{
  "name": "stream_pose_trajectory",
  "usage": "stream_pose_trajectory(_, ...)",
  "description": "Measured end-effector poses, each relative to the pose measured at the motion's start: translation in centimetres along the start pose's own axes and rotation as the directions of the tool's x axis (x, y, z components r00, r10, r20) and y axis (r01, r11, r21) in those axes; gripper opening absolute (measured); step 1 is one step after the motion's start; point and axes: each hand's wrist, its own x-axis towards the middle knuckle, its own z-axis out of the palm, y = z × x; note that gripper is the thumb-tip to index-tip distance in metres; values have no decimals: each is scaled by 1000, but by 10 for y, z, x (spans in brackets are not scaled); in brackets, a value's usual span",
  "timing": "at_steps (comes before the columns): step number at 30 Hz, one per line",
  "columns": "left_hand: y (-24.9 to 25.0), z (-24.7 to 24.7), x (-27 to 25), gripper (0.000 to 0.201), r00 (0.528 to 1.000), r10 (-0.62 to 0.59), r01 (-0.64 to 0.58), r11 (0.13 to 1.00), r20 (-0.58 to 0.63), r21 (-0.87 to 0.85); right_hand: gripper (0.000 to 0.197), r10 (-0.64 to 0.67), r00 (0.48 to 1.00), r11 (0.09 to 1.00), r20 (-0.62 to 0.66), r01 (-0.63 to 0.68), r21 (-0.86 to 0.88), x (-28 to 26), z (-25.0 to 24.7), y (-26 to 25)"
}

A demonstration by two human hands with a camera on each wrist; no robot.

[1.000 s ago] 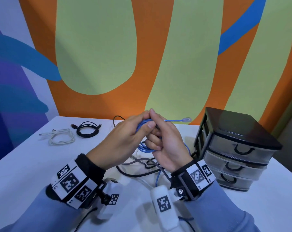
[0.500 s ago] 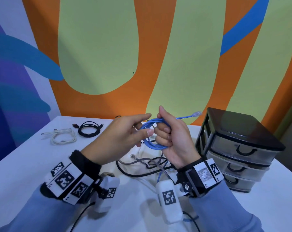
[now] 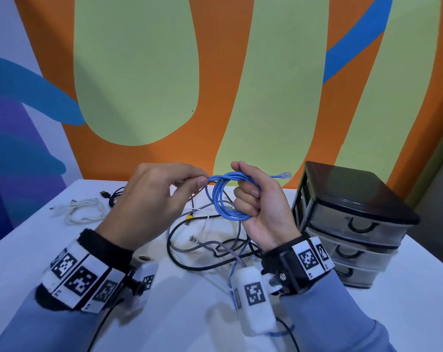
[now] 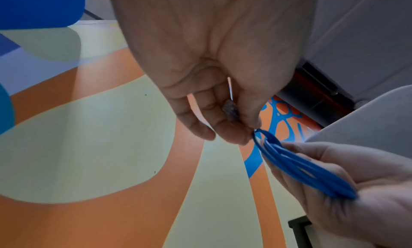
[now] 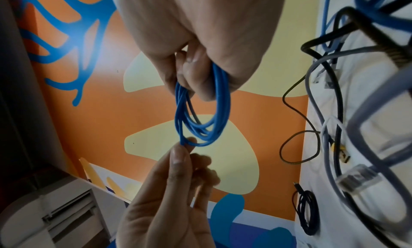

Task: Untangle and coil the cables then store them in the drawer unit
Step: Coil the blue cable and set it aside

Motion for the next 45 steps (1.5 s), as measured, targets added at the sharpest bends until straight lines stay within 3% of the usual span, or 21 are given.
stream_pose_trajectory(2,-2,5,-1,11,991,-126,129,989,39,-77,21,0,1000,998,-9,0,61,0,0,2)
stream_pose_trajectory(4,2,9,0,18,956,-243,275,937,166,-215,23,-5,1000,995,1,5,100,0,1,4)
stream_pose_trajectory(8,16,17,2,38,851,-351,521,652,390,-551,26,-9,997,999,79,12,-32,-6,12,14)
stream_pose_trajectory(12,10,20,1,55,839,-378,537,690,391,-485,29,27,986,987,166,1,-163,-10,17,19)
stream_pose_trajectory(17,3,17,4,66,830,-481,548,606,284,-576,56,82,948,968,307,-149,201,-12,14,12)
stream_pose_trajectory(22,10,21,6,38,786,-558,564,473,266,-677,55,52,915,937,400,-184,297,-13,12,17)
stream_pose_trajectory(27,13,21,6,36,755,-568,592,378,326,-712,46,9,935,977,354,-84,195,-16,16,19)
stream_pose_trajectory(33,16,17,5,39,785,-545,568,445,294,-692,50,-68,922,996,381,40,81,-19,17,17)
stream_pose_trajectory(37,17,13,6,36,838,-506,500,566,203,-655,59,-110,938,993,328,119,-8,-11,11,19)
stream_pose_trajectory(45,21,12,4,31,907,-421,374,787,16,-490,48,-297,935,882,193,346,-319,-6,9,27)
